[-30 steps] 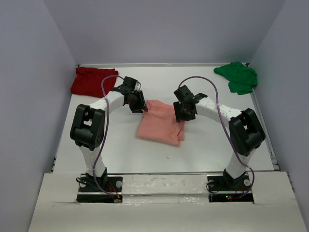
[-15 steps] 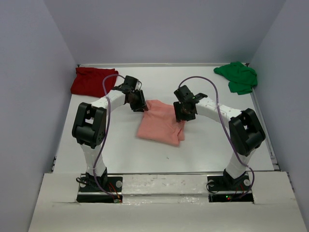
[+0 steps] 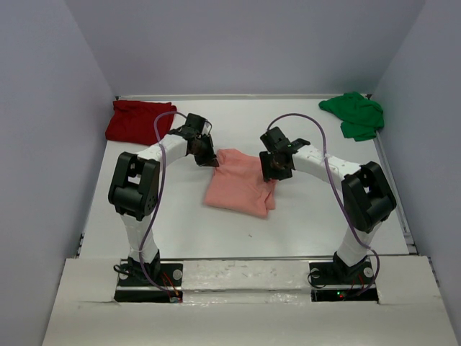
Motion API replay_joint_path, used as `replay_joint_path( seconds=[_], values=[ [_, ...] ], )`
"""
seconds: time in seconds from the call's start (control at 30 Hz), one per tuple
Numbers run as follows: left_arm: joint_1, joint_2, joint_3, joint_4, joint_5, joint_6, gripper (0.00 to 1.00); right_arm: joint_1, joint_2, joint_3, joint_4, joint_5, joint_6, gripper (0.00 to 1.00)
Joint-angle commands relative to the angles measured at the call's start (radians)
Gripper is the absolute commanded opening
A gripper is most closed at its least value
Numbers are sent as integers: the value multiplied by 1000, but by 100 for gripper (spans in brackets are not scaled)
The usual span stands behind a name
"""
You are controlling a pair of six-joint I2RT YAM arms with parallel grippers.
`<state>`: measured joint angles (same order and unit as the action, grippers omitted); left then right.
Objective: Fold and stack the t-shirts
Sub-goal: Smooth out wrinkles on the folded tshirt
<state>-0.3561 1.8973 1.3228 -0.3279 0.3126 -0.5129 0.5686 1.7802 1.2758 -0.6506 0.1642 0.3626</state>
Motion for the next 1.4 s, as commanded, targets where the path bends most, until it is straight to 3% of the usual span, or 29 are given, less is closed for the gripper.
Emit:
replay_joint_path(
  seconds=[0.0,0.53,0.73,0.97,1.1,1.33,1.37],
  values=[
    [2,0,33,1,17,8,1,-7,-51,-7,12,-5,2,57],
    [0,-7,12,20,43,8,0,-7,-12,54,23,-25,-4,55],
    [-1,-12,0,32,54,5,0,-7,25,103,9,-38,-10,50],
    [-1,-12,-10,38,60,5,0,-7,54,122,5,-46,-8,39],
    [-1,-12,-5,38,65,8,0,-7,55,111,8,-57,-2,25],
    [-3,-12,-8,39,68,10,0,-7,53,89,16,-48,-1,24],
    [-3,-15,-8,39,68,10,0,-7,51,88,14,-43,1,19]
  ],
)
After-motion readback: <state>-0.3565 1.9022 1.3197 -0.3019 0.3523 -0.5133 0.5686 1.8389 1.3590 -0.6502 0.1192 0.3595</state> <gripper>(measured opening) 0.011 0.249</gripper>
